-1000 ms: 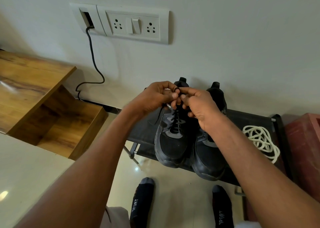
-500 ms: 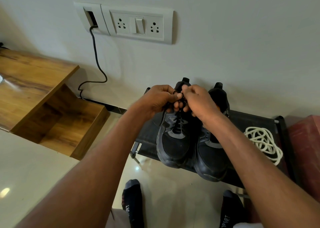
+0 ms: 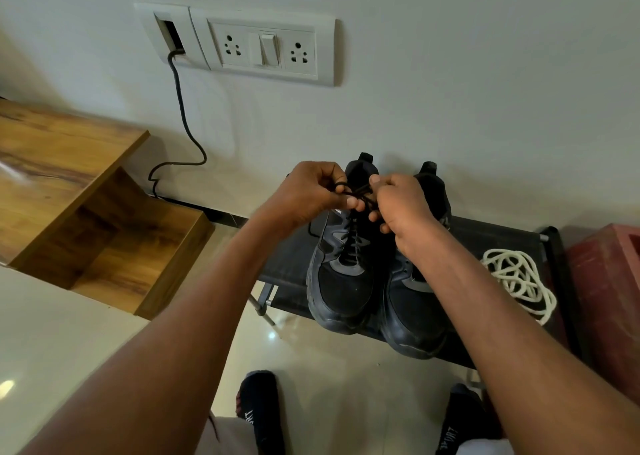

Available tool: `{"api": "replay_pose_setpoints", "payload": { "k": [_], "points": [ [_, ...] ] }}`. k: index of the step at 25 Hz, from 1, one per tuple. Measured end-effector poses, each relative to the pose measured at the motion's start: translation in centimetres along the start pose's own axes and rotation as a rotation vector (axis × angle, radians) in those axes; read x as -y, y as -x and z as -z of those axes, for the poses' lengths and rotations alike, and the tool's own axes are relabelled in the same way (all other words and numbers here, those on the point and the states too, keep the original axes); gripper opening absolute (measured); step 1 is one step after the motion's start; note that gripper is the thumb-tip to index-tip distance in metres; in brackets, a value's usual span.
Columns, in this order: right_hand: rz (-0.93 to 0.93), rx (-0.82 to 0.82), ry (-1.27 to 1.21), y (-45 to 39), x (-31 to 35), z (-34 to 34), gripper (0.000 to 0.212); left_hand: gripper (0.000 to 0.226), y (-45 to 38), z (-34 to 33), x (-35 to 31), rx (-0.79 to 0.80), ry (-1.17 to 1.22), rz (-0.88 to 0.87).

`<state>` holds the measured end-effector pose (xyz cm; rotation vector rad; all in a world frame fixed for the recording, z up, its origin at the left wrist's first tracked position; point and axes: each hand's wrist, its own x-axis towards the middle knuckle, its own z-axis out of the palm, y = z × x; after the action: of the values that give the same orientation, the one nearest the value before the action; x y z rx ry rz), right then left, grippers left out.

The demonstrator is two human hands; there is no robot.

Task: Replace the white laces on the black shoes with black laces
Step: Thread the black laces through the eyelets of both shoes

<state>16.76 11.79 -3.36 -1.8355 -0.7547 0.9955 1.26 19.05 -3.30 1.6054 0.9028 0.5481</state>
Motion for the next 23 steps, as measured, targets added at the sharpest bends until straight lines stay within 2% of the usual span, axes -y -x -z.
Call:
{"api": "replay_pose_setpoints", "payload": {
  "k": [4, 6, 8, 10, 11, 13, 16, 17, 20, 23],
  "points": [
    [0.002, 0.025, -0.025, -0.4, -0.1, 0.0, 0.022, 0.033, -0.3, -1.0, 0.4, -0.218, -0.263, -0.277],
    [0.003, 0.043, -0.028, -0.5, -0.1, 0.1, 0.021, 0.027, -0.3, -1.3, 0.6, -0.222, -0.259, -0.358],
    [0.001, 0.057, -0.046, -0.4, 0.0, 0.3, 0.019, 0.027, -0.4, -1.4, 0.7, -0.187, -0.212, -0.359],
    [0.028, 0.065, 0.009, -0.3, 0.0, 0.3, 0.018, 0.032, -0.3, -1.6, 0.2, -0.181, -0.204, -0.27],
    [0.048, 0.069, 0.039, -0.1, 0.0, 0.2, 0.017, 0.034, -0.2, -1.5, -0.2, -0.179, -0.16, -0.172],
    [0.085, 0.114, 0.062, 0.2, 0.2, 0.6, 0.016, 0.034, -0.2, -1.2, -0.7, -0.171, 0.039, 0.101],
    [0.199, 0.272, 0.156, 0.7, -0.1, 1.4, 0.017, 0.021, -0.3, -0.4, -0.7, -0.104, 0.329, 0.521],
    [0.265, 0.27, 0.217, 0.7, -0.4, 1.5, 0.02, 0.017, -0.5, -0.3, -0.7, -0.076, 0.382, 0.582],
    [0.448, 0.031, 0.366, 0.8, -1.2, 1.1, 0.019, 0.015, -0.7, -0.5, -0.5, -0.044, 0.406, 0.613],
    [0.477, -0.087, 0.391, 1.2, -1.1, 1.0, 0.007, 0.011, -0.5, -0.5, -0.7, -0.051, 0.401, 0.589]
  ]
}}
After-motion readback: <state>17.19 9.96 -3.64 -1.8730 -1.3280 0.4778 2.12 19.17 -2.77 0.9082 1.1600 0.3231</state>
